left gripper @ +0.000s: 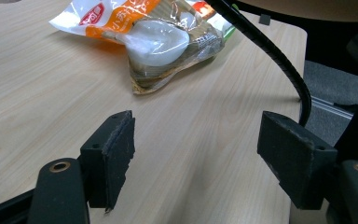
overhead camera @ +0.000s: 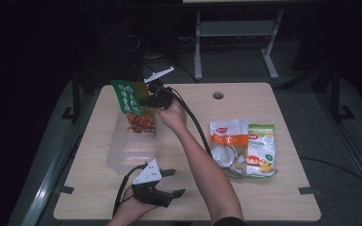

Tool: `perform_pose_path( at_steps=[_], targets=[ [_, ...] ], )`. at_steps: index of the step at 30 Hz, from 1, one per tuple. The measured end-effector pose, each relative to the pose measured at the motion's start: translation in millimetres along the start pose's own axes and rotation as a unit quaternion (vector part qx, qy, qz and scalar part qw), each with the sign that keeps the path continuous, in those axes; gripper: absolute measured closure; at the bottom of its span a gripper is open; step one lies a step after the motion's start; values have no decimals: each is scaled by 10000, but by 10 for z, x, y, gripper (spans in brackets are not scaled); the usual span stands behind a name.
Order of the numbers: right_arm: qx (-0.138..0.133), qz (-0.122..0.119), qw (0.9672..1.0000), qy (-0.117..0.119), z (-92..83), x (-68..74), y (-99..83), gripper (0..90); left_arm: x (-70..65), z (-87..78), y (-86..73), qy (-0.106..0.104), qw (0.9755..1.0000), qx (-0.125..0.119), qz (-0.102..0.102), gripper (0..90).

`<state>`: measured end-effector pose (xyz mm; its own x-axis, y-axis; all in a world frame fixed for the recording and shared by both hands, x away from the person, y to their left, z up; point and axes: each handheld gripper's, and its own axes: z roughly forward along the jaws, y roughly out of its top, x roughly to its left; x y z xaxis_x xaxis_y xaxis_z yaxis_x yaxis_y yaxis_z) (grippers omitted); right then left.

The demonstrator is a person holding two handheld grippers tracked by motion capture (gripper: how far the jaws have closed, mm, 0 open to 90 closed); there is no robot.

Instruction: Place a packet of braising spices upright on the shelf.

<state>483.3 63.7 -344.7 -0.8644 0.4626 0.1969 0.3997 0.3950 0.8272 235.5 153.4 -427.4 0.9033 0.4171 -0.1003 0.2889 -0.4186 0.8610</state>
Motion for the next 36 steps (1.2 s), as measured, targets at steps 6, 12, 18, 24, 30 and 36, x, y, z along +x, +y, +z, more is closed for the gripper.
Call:
perform_pose_path(
  at_steps=[6,12,18,24,30,36],
  targets=[
    [-28,114,9999,21,-39,-43,-40,887,-7,14,-3,-5,10000,28,14,272],
    [107,101,9999,-91,-68,-66,-41,785,-1,9,-5,10,10000,31,25,272],
    [116,158,9997,-137,-180,-100,-27,690,3,20,-7,3,10000,50,16,272],
    [180,207,9993,-239,-328,-125,-38,550,1,21,-10,17,10000,55,17,272],
    [212,352,9989,-213,-533,-157,-135,455,3,35,-16,43,9999,100,26,273],
    [214,332,9990,-186,-739,-130,-218,417,1,59,-25,40,9999,119,14,273]
  ],
)
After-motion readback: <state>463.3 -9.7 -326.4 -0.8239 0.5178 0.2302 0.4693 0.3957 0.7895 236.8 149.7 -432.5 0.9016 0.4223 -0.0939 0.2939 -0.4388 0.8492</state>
